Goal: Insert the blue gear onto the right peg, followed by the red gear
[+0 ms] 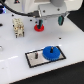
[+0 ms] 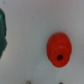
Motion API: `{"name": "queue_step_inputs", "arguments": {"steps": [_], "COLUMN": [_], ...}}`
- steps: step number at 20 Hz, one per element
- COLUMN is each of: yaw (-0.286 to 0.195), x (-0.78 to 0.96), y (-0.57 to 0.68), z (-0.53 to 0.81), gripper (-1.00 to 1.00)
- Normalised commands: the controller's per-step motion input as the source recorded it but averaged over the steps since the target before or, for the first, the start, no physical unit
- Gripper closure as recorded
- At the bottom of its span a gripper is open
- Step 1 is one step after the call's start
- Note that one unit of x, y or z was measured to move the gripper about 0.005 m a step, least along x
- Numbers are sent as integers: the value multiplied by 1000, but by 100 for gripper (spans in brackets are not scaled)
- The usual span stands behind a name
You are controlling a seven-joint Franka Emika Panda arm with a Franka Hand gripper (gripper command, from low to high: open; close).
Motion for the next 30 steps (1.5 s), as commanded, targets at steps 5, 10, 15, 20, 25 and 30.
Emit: {"name": "queue_step_inputs", "arguments": {"steps": [5, 10, 15, 20, 25, 30], "yaw": [0, 0, 0, 0, 0, 0], "x": [-544, -391, -372, -396, -267, -210], "y": [-27, -88, -54, -73, -224, -214], "z": [-204, -276, -332, -325, -212, -133], "gripper": [-100, -100, -100, -100, 100, -100]}}
